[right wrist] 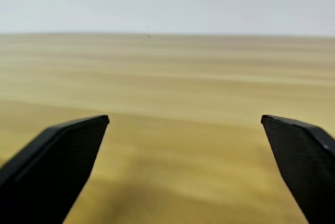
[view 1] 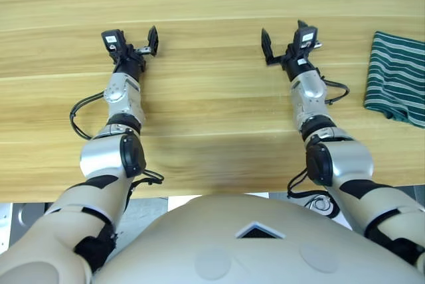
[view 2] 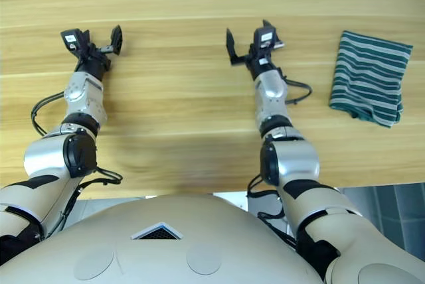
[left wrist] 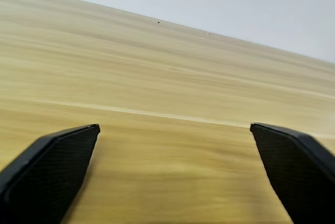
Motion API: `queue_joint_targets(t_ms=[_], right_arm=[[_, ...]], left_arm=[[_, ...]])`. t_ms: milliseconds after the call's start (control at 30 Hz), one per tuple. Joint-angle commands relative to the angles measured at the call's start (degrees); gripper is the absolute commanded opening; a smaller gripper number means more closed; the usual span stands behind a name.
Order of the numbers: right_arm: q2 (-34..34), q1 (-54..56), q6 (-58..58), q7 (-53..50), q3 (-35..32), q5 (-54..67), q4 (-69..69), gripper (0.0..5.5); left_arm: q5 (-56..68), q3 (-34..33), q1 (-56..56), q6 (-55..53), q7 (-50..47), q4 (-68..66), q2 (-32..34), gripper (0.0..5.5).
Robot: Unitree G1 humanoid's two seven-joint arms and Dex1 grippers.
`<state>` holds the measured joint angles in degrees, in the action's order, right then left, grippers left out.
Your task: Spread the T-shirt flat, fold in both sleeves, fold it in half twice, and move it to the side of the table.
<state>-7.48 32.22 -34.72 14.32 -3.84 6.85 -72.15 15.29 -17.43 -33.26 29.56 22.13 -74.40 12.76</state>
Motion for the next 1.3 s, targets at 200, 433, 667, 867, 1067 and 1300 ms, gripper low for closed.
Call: queue_joint_targets(t_ms=[200,433,667,867,1067,1300], right_arm=[[-3.12,2.78,10.45,-18.27,4.0,-12.36,-4.69,5.4],[-3.48,3.48,12.75,-18.63,4.62,-15.1,-4.82,5.4],[-3.6,4.59,14.93,-19.75,3.96,-16.13,-5.2,5.4],[-3.43,4.72,15.06,-21.01,3.86,-16.98,-5.31,5.4],[-4.23,3.88,14.28,-22.1,3.66,-17.33,-5.24,5.4],[-4.66,2.6,12.83,-22.77,2.91,-17.7,-5.06,5.4]], left_arm=[[-8.36,2.4,0.3,-0.68,-11.02,-1.56,1.42,5.36],[-18.28,8.39,-0.29,-0.17,-21.84,-1.86,2.44,5.36],[-22.09,10.91,-1.28,-2.78,-24.3,-2.58,2.38,5.36],[-23.11,11.22,-1.13,-3.58,-24.45,-2.75,2.56,5.36],[-23.34,11.47,-0.95,-2.9,-23.97,-2.67,1.74,5.36],[-23.83,12.3,-0.67,-2.17,-23.7,-2.63,1.33,5.36]])
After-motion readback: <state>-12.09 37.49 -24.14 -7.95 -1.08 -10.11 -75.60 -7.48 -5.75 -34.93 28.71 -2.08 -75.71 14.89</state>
